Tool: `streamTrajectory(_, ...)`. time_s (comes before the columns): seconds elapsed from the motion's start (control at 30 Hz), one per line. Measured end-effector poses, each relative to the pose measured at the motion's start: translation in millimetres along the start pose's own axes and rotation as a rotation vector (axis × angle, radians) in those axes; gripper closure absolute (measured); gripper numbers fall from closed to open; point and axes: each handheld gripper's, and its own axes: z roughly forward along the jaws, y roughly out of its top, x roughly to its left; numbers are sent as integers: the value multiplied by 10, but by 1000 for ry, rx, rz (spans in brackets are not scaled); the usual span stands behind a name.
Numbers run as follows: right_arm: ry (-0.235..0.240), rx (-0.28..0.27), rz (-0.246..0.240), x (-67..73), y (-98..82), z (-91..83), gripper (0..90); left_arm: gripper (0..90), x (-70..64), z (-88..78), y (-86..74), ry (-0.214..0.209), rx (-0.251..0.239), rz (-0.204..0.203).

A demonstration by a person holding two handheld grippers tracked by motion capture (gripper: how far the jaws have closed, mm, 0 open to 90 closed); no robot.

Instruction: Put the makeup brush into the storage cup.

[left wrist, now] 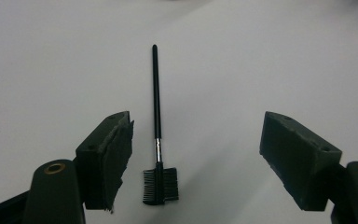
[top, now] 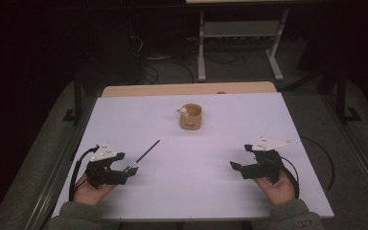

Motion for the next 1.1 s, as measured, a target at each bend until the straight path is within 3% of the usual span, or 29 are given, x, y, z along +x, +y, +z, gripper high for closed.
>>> streamTrajectory(0.93,8,-1,-3,16,-17,6,159,324,78,85,62,3,26,-9)
streamTrajectory(1.03,9,-5,3,15,-16,0,159,339,100,95,80,7,30,-11)
streamTrajectory(1.1,9,-6,7,11,-16,-7,159,407,124,96,104,-11,31,-26)
